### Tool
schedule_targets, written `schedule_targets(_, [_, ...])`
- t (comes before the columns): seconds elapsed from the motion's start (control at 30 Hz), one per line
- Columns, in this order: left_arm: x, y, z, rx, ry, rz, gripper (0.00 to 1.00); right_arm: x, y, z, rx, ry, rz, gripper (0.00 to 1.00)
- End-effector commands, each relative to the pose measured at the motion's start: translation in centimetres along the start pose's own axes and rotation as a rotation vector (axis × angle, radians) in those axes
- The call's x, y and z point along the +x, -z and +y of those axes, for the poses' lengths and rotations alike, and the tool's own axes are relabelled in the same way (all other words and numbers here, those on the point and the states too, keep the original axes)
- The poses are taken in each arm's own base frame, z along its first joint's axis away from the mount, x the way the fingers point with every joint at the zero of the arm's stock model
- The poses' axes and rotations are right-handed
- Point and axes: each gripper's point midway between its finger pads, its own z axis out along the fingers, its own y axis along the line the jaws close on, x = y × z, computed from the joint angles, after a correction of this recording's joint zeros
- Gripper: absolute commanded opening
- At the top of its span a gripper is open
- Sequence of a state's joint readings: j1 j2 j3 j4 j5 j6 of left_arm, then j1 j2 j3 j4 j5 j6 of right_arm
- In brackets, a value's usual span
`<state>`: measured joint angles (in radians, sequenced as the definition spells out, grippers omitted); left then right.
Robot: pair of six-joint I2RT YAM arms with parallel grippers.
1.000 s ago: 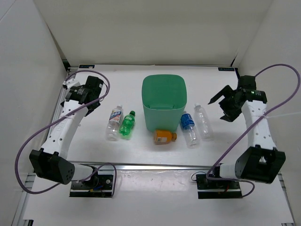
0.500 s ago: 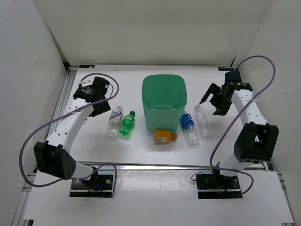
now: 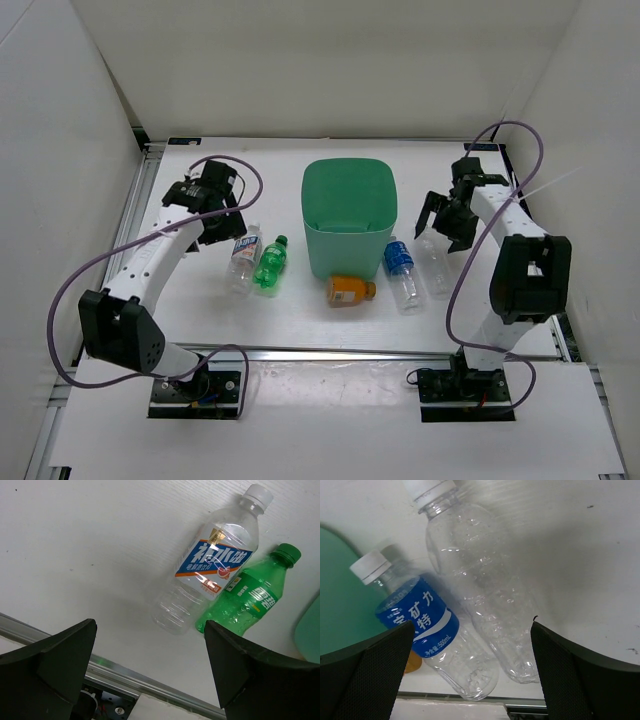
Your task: Put the plastic bottles in the bin
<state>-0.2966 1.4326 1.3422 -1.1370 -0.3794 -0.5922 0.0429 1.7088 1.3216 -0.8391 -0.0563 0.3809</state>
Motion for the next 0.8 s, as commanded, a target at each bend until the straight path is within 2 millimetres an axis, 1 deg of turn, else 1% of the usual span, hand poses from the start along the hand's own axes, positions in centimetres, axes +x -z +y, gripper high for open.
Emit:
schedule_targets(0.0, [-0.4, -0.2, -0.8, 0.029, -0.016, -0.003, 1.0, -1.2, 0.1, 0.5, 0.025, 0.062, -0.022, 1.0])
schedule_targets(0.03, [-0.5, -0.2, -0.7, 0.022, -0.015, -0.008, 1.0, -1.2, 0.1, 0.5, 0.025, 0.062, -0.022, 1.0])
schedule_targets(0.07, [-0.4, -0.4, -0.8, 0.017, -0.019, -0.001, 1.0, -0.8, -0.7, 0.5, 0.042, 0.072, -0.002, 1.0])
schedule_targets(0.1, [-0.4, -0.4, -0.8, 0.017, -0.019, 0.0, 1.0, -0.5, -1.0, 0.3, 0.05, 0.07, 0.016, 1.0])
schedule_targets(0.13, [-0.5, -0.6, -0.9, 0.015, -0.02, 0.002, 1.0, -0.4, -1.7, 0.0, 0.067, 0.059, 0.034, 1.0])
schedule_targets(0.23, [-0.2, -0.8, -0.8, 0.006, -0.027, 0.016, 1.0, 0.6, -3.1, -0.7, 0.098, 0.054, 0.087, 1.0])
schedule_targets(0.3, [-0.4, -0.9, -1.0, 0.005, -0.027, 0.017, 1.0, 0.9, -3.6, -0.7, 0.095, 0.052, 0.108, 1.0])
schedule_targets(0.33, [-0.2, -1.2, -1.2, 0.006, -0.032, 0.032, 1.0, 0.8, -3.9, -1.2, 0.102, 0.039, 0.118, 0.95])
schedule_targets(0.37, [-0.2, -1.2, -1.2, 0.006, -0.032, 0.032, 1.0, 0.9, -3.9, -1.0, 0.092, 0.038, 0.122, 0.91])
schedule_targets(0.4, [0.0, -1.5, -1.3, 0.0, -0.036, 0.041, 1.0, 0.7, -3.9, -1.4, 0.094, 0.025, 0.12, 0.87])
schedule_targets(0.43, [0.0, -1.5, -1.3, 0.0, -0.036, 0.042, 1.0, 0.6, -4.1, -1.9, 0.089, 0.005, 0.129, 0.79])
schedule_targets(0.5, [0.2, -1.7, -1.2, -0.01, -0.033, 0.056, 1.0, 0.3, -3.9, -2.2, 0.059, -0.041, 0.136, 0.7])
schedule_targets(0.53, [0.2, -1.7, -1.2, -0.01, -0.033, 0.056, 1.0, 0.1, -3.6, -2.3, 0.049, -0.052, 0.128, 0.66])
schedule_targets(0.57, [0.0, -1.6, -1.3, -0.005, -0.03, 0.049, 1.0, -0.9, -2.9, -2.2, 0.039, -0.056, 0.097, 0.58])
schedule_targets(0.6, [0.0, -1.6, -1.3, -0.005, -0.03, 0.049, 1.0, -1.6, -2.6, -2.1, 0.024, -0.075, 0.081, 0.54])
schedule_targets(0.67, [-0.2, -1.7, -1.5, -0.006, -0.021, 0.05, 1.0, -3.0, -0.2, -1.4, -0.008, -0.087, 0.031, 0.53])
schedule_targets(0.7, [0.1, -1.9, -1.4, -0.015, -0.028, 0.064, 1.0, -5.3, 2.1, -0.3, -0.036, -0.088, -0.047, 0.51])
schedule_targets(0.73, [0.1, -1.9, -1.4, -0.016, -0.028, 0.064, 1.0, -6.2, 3.4, 0.3, -0.05, -0.094, -0.082, 0.49])
schedule_targets(0.77, [-0.1, -2.0, -1.6, -0.016, -0.019, 0.064, 1.0, -7.0, 5.5, 1.3, -0.091, -0.107, -0.124, 0.47])
